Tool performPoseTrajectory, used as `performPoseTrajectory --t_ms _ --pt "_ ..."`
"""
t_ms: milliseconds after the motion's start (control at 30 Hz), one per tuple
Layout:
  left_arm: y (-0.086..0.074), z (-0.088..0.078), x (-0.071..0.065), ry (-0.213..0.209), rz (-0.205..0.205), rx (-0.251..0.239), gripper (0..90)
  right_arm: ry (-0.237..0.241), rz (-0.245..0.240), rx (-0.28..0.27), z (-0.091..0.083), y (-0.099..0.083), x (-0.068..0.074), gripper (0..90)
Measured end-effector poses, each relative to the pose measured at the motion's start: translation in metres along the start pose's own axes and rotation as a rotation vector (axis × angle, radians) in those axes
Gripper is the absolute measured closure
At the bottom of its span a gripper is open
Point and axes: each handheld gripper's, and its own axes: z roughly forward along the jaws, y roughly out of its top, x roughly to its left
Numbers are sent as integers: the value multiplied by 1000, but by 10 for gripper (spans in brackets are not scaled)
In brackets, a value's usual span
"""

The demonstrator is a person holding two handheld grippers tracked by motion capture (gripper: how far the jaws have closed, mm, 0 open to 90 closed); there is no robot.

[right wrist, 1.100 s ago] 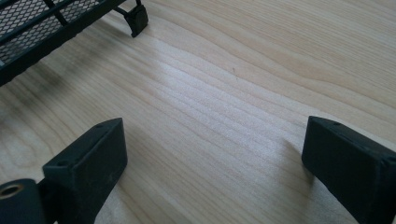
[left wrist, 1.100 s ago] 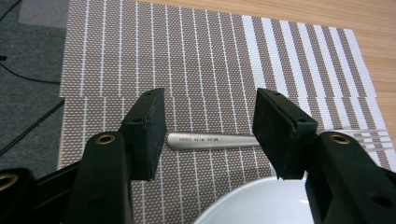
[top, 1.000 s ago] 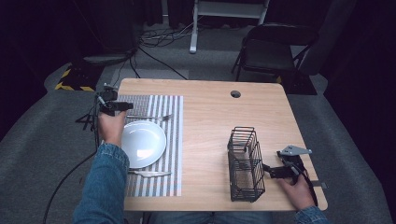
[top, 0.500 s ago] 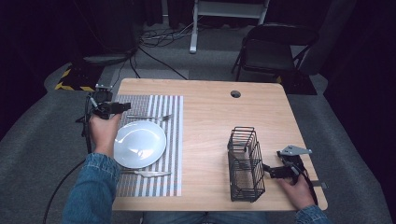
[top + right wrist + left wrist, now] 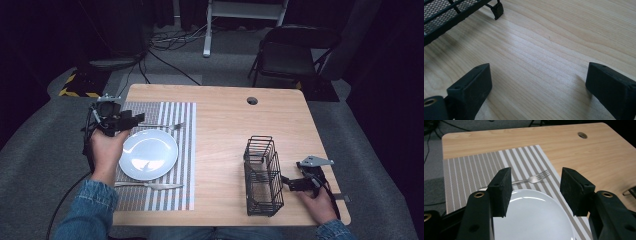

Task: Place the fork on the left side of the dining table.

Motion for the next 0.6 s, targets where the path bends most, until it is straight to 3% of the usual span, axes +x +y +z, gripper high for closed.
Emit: performPoseTrajectory --t_ms 100,233,400,600 --pt "-7 -10 -8 -37 38 -4 428 0 0 0 0 0 0 67" --pt "-11 -17 -11 -71 46 -13 421 0 0 0 0 0 0 67" --pt "-18 -25 -16 -162 66 -13 407 0 0 0 0 0 0 67" --pt "-35 -39 -24 -234 102 -35 402 0 0 0 0 0 0 67"
